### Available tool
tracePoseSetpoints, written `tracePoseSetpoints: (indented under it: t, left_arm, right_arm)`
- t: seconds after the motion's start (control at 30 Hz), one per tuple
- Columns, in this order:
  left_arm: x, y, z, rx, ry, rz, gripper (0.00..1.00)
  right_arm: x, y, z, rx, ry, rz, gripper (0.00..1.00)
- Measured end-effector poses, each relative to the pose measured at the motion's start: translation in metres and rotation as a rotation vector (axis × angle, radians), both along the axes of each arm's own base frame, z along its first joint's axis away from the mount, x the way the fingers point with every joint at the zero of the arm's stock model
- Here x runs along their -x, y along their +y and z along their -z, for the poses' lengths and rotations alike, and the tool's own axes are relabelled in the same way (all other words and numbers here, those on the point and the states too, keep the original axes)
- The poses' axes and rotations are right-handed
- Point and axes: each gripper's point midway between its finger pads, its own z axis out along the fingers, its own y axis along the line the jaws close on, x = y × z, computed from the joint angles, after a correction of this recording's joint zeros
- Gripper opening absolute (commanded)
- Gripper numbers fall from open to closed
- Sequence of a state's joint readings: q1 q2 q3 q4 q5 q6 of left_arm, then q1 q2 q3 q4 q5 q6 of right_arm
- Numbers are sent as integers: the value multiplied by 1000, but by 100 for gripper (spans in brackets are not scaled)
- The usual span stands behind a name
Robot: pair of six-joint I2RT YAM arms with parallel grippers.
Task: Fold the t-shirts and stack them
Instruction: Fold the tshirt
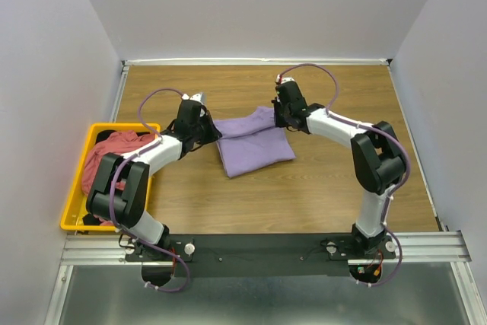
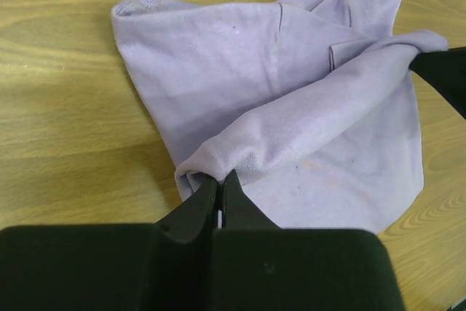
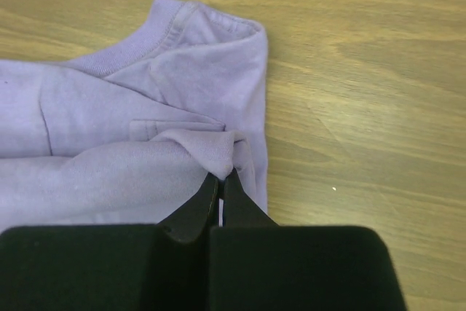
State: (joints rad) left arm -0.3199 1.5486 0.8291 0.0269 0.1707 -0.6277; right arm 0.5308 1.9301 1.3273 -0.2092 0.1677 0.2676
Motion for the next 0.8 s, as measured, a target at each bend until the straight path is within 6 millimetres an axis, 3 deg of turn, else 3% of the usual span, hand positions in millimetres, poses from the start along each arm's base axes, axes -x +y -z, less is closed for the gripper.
tracePoseSetpoints:
  t: [0.27, 0.47, 0.63, 0.8]
  left_arm:
    - [-16, -5, -5, 6, -48, 8, 0]
    - [-17, -4, 21, -4, 15, -14, 0]
    - [-19, -2, 24, 6, 14, -46, 0]
    - [-21, -1, 35, 5, 31, -59, 0]
  right_arm:
    - [-7, -6, -25, -38, -95, 49, 1]
    - [-14, -7, -8, -23, -85, 60, 1]
    - [-15, -7, 10, -1, -60, 55, 2]
    - [-20, -4, 8, -13, -81, 54, 2]
